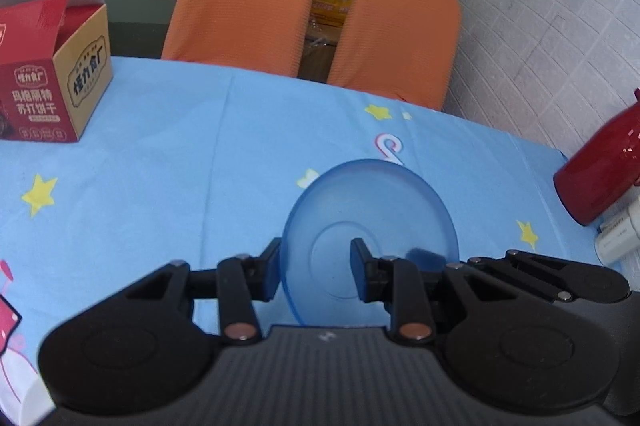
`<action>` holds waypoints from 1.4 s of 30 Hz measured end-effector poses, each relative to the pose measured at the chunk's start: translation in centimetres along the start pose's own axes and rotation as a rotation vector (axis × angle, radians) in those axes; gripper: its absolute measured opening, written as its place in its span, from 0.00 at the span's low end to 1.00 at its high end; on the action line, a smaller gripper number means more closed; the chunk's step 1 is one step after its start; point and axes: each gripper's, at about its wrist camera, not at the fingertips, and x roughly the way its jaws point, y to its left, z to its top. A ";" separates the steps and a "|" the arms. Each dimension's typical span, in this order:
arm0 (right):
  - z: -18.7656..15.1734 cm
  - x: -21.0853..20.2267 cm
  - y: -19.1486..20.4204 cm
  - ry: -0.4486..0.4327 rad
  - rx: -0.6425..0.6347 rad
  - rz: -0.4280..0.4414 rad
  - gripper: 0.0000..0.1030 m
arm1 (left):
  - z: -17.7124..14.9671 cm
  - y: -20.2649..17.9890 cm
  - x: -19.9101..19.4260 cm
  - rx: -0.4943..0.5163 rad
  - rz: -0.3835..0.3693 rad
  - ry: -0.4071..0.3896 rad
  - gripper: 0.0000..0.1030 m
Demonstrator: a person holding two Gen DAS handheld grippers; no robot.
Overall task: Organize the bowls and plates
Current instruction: 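Carry the blue bowl with the left tool into the white bowl, then open the left tool to release the blue bowl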
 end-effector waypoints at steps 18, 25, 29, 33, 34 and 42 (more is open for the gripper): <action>-11.3 -7.9 0.5 -0.005 0.093 -0.082 0.61 | -10.9 -5.5 -3.7 0.101 -0.064 0.060 0.27; -13.3 -7.8 -0.4 -0.026 0.166 -0.028 0.62 | -11.6 -5.3 -3.5 0.096 -0.104 0.063 0.64; -14.1 -8.6 -0.6 -0.082 0.201 -0.021 0.72 | -11.9 -5.5 -4.1 0.108 -0.111 0.026 0.68; -14.6 -9.2 -0.6 -0.144 0.238 -0.017 0.90 | -11.9 -5.1 -4.9 0.107 -0.123 -0.020 0.69; -14.7 -9.4 -0.6 -0.165 0.242 -0.027 0.96 | -11.8 -4.8 -5.3 0.101 -0.131 -0.037 0.69; -16.1 -10.7 -1.4 -0.279 0.324 -0.092 1.00 | -11.2 -4.2 -6.8 0.105 -0.090 -0.114 0.72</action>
